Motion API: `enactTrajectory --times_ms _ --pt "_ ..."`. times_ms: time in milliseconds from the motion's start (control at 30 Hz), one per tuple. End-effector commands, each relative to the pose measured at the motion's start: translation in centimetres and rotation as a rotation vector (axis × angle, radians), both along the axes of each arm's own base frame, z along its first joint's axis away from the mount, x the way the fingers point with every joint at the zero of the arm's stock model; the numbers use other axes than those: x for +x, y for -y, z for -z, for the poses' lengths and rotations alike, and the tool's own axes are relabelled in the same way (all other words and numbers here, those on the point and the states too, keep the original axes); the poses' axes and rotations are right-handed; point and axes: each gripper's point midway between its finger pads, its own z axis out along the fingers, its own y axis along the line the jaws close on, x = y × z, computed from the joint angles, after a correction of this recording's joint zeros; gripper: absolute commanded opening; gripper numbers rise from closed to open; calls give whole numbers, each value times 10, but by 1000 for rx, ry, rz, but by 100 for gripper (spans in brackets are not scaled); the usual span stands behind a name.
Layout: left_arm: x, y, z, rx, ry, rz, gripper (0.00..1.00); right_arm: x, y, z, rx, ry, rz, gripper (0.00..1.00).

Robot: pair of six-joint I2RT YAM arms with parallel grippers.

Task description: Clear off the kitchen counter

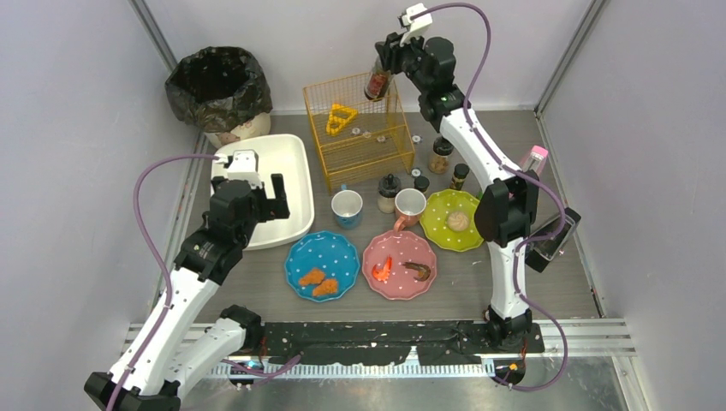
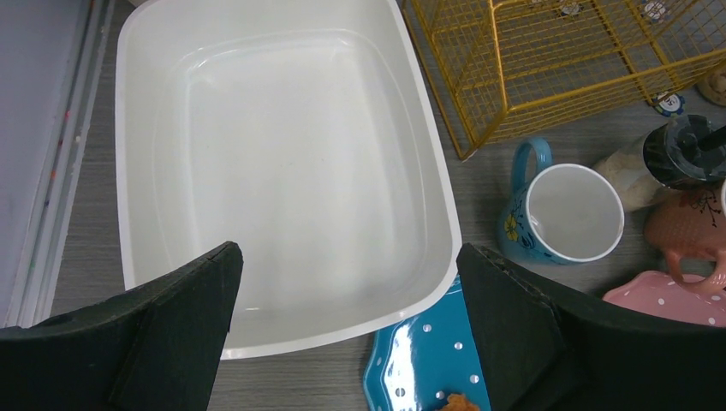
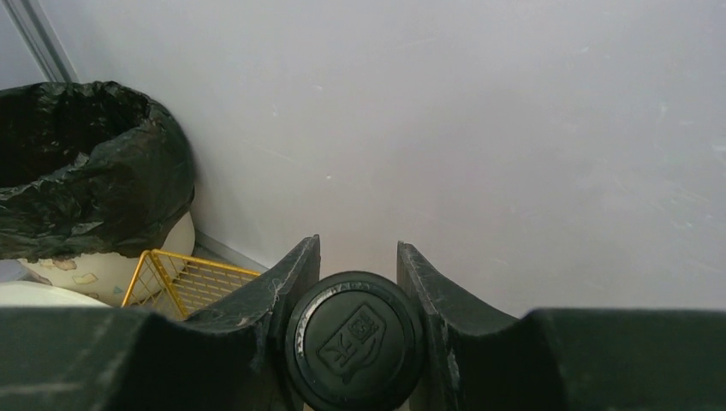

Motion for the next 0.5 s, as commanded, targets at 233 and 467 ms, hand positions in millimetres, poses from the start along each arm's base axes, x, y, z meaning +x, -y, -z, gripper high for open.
enactTrajectory --times_ms 233,467 --pt "3 2 -10 -13 16 -3 100 -30 21 -8 -36 -204 109 5" --pt "4 3 -7 -15 3 0 100 -10 25 -5 -15 -148 174 5"
